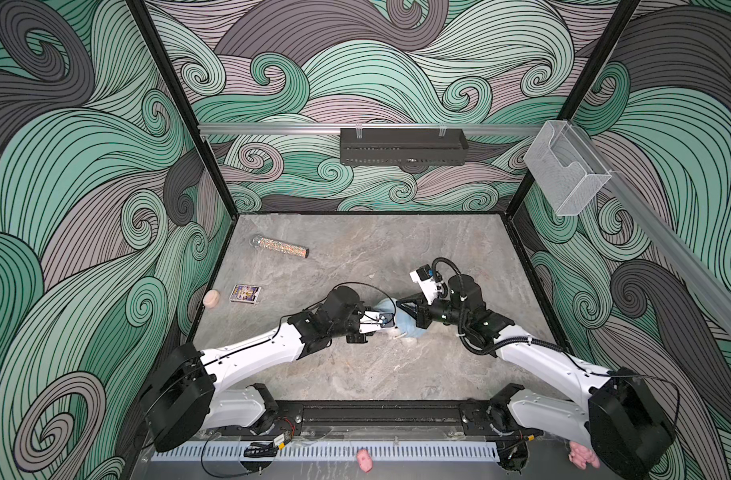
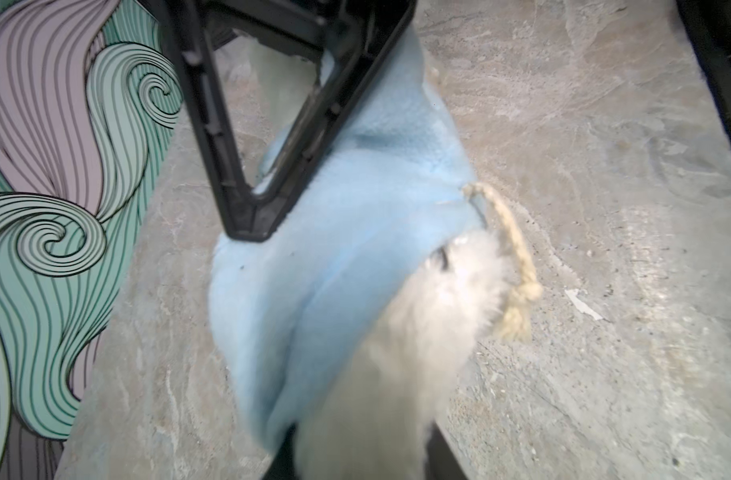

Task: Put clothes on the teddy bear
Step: 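Bring the right gripper to the hoodie beside the left gripper and grasp it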

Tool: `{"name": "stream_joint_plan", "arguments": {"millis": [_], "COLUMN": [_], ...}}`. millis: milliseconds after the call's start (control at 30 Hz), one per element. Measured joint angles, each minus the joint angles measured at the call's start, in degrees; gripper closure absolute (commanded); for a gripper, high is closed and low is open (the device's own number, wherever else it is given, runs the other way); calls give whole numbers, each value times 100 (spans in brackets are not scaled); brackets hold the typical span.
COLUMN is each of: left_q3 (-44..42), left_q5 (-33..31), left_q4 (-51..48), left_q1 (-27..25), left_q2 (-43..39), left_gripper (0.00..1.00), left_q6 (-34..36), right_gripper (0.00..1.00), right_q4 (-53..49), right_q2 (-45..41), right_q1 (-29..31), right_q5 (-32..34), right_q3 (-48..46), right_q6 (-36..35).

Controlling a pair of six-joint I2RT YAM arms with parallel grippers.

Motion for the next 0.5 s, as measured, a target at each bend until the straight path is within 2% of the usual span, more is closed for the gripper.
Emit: {"name": "stream_joint_plan", "arguments": {"millis": [267, 500], "left_q3": [-249, -179], "left_q5": [35, 151], "left_q4": [142, 313], "left_q1": [0, 0], "left_q2": [-315, 118], "left_gripper": [65, 65], "left_q6": [-251, -339], "right_gripper": [100, 100], "right_q4": [181, 256], "right_q2": [4, 4], "right_q1": [-181, -181], "right_q5": [7, 11], "right_q3": [-92, -101], "right_q6": [284, 415]}}
